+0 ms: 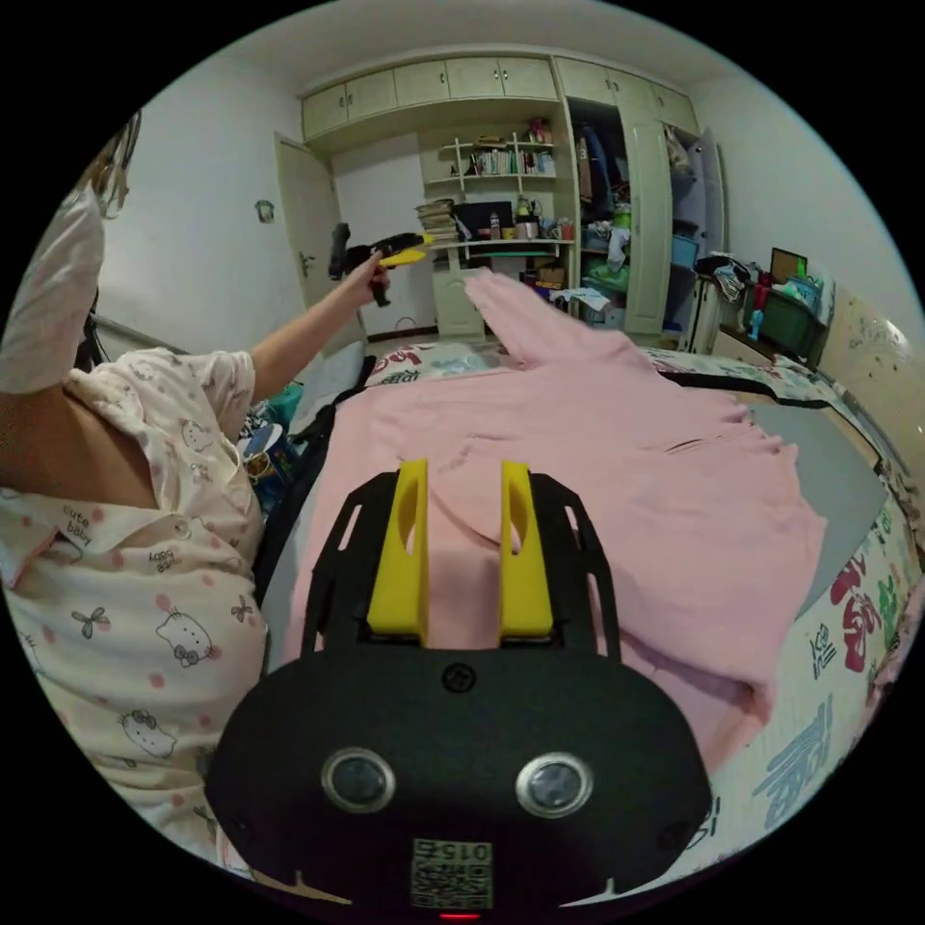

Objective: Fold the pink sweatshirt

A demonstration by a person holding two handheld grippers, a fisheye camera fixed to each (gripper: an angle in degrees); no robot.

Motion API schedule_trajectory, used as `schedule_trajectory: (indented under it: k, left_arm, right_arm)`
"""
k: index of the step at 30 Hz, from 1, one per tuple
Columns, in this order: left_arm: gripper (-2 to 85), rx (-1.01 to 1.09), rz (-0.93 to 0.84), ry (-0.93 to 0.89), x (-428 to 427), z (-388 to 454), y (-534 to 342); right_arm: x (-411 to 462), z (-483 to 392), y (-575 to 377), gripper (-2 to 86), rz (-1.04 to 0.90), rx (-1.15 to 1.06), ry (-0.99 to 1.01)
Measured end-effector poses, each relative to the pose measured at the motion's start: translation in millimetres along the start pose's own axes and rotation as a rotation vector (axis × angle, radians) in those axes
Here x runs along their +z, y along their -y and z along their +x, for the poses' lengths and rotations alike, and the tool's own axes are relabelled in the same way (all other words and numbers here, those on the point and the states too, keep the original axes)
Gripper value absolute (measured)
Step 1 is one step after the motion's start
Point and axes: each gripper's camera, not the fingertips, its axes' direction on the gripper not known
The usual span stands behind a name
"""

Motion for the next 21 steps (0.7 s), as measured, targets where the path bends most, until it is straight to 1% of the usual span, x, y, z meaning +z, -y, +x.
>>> schedule_trajectory:
  k: [2, 3, 5, 6, 7, 8, 9, 10, 11, 12, 14, 15, 16, 17, 19, 20, 21]
  left_arm:
    - [13.9, 0.111, -0.233, -0.204, 4.1, 10.7, -81.6]
    - [13.8, 0.130, -0.281, -0.256, 3.6, 14.0, -105.2]
    - [13.1, 0.172, -0.434, -0.422, -5.0, 28.7, -194.7]
    - [12.9, 0.180, -0.462, -0.449, -8.4, 33.0, -214.1]
    - [12.6, 0.191, -0.500, -0.468, -15.8, 41.6, -247.7]
    - [12.3, 0.206, -0.526, -0.452, -22.8, 49.9, -274.8]
    - [12.0, 0.229, -0.524, -0.434, -27.4, 54.2, -285.4]
    - [11.5, 0.256, -0.436, -0.381, -46.2, 60.2, -298.4]
    - [9.7, 0.264, -0.417, -0.317, -57.4, 64.0, -305.9]
    - [8.8, 0.273, -0.425, -0.290, -59.6, 65.6, -309.1]
    - [7.9, 0.259, -0.408, -0.270, -68.8, 66.2, -316.9]
    - [7.8, 0.256, -0.410, -0.272, -70.3, 65.9, -317.9]
    - [7.5, 0.254, -0.415, -0.273, -73.3, 65.7, -318.7]
    - [7.0, 0.253, -0.423, -0.268, -75.2, 65.9, -318.9]
    - [6.5, 0.245, -0.433, -0.265, -77.6, 66.3, -318.9]
    - [6.4, 0.239, -0.434, -0.264, -79.9, 66.6, -319.7]
    - [6.4, 0.236, -0.432, -0.262, -81.2, 66.6, -320.4]
  right_arm:
    - [15.0, -10.8, 13.4, 11.2, -0.003, -0.026, 0.008]
    - [30.6, -19.1, 25.8, 11.3, -0.021, -0.055, 0.023]
    - [64.9, -33.4, 49.7, 12.1, -0.097, -0.135, 0.043]
    - [94.2, -41.3, 66.8, 12.9, -0.174, -0.178, 0.042]
    - [126.1, -47.1, 82.9, 13.9, -0.262, -0.207, 0.036]
    - [142.4, -49.3, 89.9, 14.5, -0.306, -0.223, 0.037]
    - [175.0, -51.1, 101.2, 15.5, -0.387, -0.243, 0.037]
    - [203.8, -52.1, 108.3, 15.5, -0.459, -0.262, 0.051]
    - [217.7, -53.1, 110.0, 15.5, -0.503, -0.282, 0.068]
    - [237.2, -54.8, 113.5, 14.0, -0.556, -0.325, 0.067]
    - [242.5, -48.6, 125.5, 11.2, -0.563, -0.317, 0.077]
    - [241.2, -38.5, 134.0, 7.1, -0.566, -0.280, 0.127]
    - [231.0, -24.0, 140.3, 0.9, -0.533, -0.237, 0.185]
    - [222.2, -13.2, 142.8, 0.5, -0.509, -0.200, 0.170]
    - [154.9, 42.2, 142.2, -0.4, -0.362, -0.049, -0.007]
    - [129.2, 60.5, 138.9, -0.5, -0.311, 0.019, -0.062]
    - [68.4, 97.3, 126.3, -0.6, -0.189, 0.165, -0.167]
